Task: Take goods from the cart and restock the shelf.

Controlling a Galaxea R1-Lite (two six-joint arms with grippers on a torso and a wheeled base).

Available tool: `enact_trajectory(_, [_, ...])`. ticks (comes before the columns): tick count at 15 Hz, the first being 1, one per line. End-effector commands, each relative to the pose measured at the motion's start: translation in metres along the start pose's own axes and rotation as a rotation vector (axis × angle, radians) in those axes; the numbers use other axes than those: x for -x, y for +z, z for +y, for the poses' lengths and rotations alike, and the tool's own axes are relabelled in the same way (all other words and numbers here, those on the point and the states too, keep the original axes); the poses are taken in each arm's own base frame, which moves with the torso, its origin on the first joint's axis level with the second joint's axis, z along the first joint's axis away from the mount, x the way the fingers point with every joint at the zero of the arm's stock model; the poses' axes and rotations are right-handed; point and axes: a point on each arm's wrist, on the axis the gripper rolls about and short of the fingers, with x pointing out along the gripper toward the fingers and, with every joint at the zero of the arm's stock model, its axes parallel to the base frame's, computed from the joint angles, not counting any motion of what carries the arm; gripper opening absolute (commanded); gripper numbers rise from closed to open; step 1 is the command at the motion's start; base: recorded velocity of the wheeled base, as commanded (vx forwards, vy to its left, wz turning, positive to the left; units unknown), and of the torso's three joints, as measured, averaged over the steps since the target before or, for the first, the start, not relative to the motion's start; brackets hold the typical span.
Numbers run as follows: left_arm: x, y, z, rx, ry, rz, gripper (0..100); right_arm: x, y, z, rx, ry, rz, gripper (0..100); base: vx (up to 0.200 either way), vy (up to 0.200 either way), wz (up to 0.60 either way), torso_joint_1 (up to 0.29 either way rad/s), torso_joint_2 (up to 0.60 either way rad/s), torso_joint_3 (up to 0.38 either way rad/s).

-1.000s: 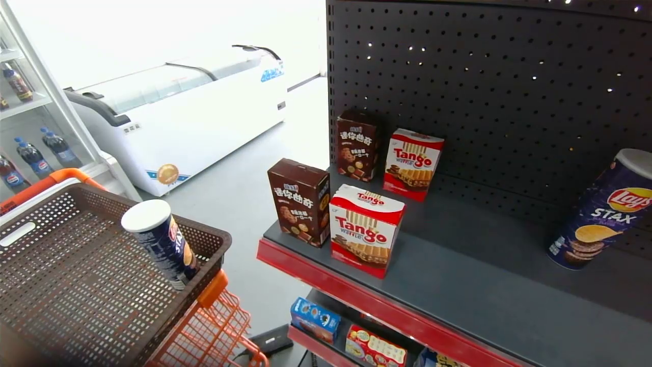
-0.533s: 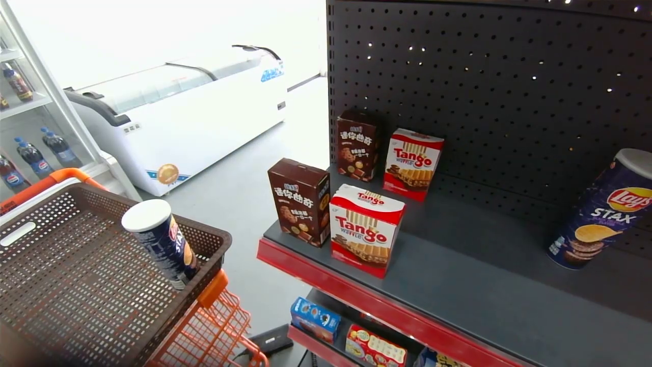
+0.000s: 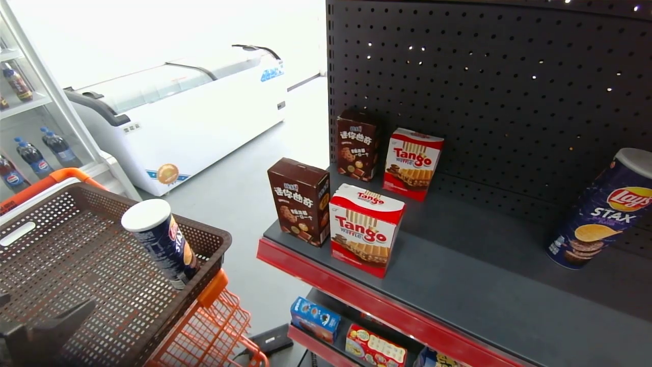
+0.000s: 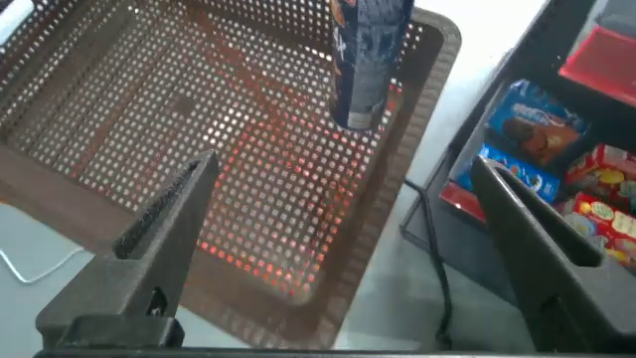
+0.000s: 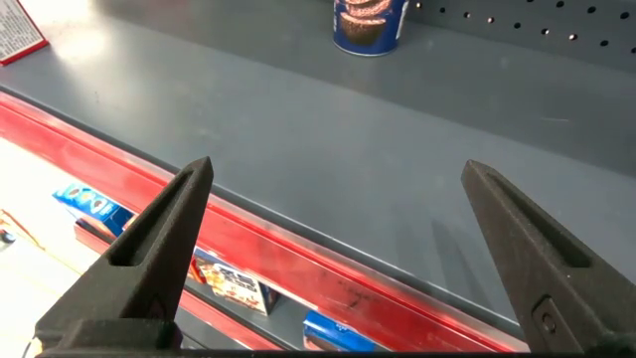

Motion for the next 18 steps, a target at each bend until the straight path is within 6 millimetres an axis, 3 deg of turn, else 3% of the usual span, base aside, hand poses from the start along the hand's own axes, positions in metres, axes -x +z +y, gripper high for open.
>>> enact_trajectory(1, [-0.048,-0.001,0.0,-0.001,-0.009,0.085,100,0.0,0.0,0.0,0.0,0.0,0.001,100,0.0,0.0,0.0,0.0,0.0,0.0])
enact_trajectory(9, [-0.107,-0.03,-0.013,-0.027,-0.061,-0.108,100,0.0,0.0,0.0,-0.002,0.0,0.001,100,0.0,0.0,0.0,0.0,0.0,0.0])
enact_trajectory(14, [-0.145,-0.036,-0.014,-0.027,-0.059,-0.129,100,0.0,0.0,0.0,0.0,0.0,0.001,100,0.0,0.0,0.0,0.0,0.0,0.0])
enact_trajectory(17, [-0.157,-0.036,-0.015,-0.027,-0.058,-0.142,100,0.0,0.0,0.0,0.0,0.0,0.001,100,0.0,0.0,0.0,0.0,0.0,0.0])
enact_trajectory(18, [-0.172,-0.033,-0.016,-0.025,-0.056,-0.16,100,0.0,0.0,0.0,0.0,0.0,0.001,100,0.0,0.0,0.0,0.0,0.0,0.0])
